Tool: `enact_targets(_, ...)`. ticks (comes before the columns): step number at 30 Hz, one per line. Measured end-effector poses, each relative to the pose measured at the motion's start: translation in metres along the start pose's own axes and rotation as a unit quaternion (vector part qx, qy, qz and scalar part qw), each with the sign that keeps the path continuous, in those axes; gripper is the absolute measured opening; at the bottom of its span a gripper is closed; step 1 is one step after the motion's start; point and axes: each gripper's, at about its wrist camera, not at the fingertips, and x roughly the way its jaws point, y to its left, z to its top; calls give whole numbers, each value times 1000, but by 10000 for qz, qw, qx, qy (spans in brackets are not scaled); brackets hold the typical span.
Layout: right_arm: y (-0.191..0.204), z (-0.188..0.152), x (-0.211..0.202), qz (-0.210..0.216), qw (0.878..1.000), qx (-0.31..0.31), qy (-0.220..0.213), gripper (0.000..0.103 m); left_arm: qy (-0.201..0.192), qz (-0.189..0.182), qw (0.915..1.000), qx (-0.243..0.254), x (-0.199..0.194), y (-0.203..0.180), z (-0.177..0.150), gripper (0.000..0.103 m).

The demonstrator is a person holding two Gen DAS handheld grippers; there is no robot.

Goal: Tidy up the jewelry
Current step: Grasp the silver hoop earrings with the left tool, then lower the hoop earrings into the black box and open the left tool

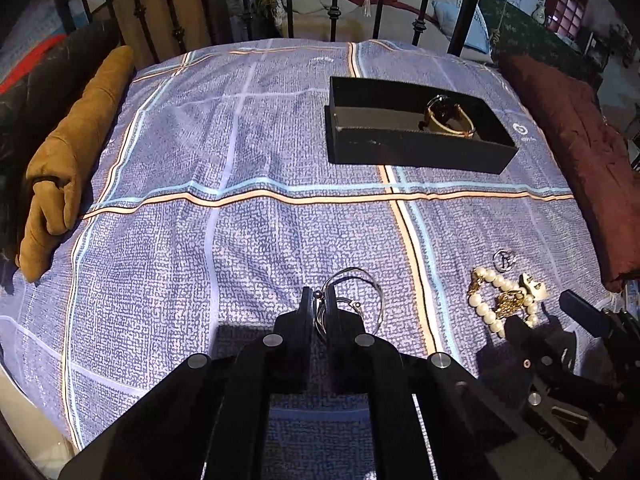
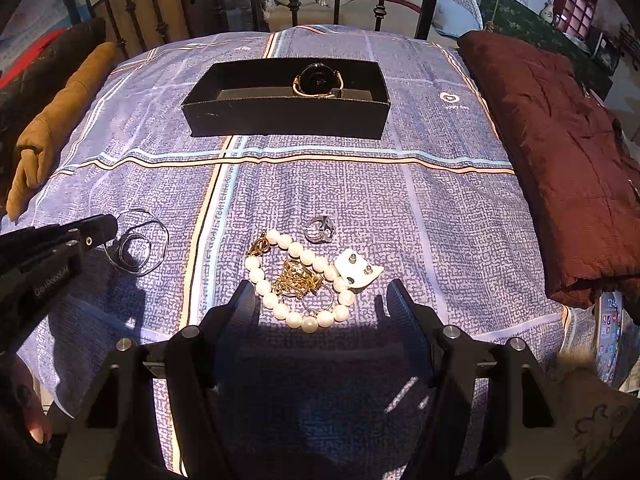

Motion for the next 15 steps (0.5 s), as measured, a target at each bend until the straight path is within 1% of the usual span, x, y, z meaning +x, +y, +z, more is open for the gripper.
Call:
enact_targets(7, -2, 3, -5, 77, 9999, 53, -75, 68, -306, -223, 9993, -19, -21, -3, 20, 5)
enact_targets(12, -4, 6, -5, 108, 9999, 78, -110, 68, -534, -419, 9977, -36, -32, -3, 46, 5)
enact_targets(15, -5, 8, -3, 134, 9998, 110, -109, 68, -662, -416, 9969, 35, -32, -9, 66, 5)
